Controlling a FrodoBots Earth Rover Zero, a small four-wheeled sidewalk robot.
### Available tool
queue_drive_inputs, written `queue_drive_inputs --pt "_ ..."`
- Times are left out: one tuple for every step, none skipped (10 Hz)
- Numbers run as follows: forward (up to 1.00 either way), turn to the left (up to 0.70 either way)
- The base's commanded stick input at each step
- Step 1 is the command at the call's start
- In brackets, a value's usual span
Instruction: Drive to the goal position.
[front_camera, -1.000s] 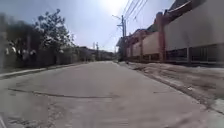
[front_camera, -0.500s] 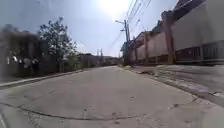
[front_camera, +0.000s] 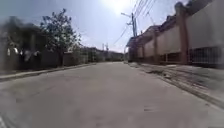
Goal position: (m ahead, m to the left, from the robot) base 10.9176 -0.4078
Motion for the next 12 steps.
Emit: queue_drive_inputs --pt "1.00 0.07" --pt "1.00 0.07" --pt "1.00 0.07" --pt "1.00 0.07" --pt "1.00 0.07" --pt "1.00 0.07" --pt "1.00 0.07" --pt "1.00 0.07" --pt "1.00 0.07" --pt "1.00 0.07" --pt "1.00 0.07" --pt "1.00 0.07"
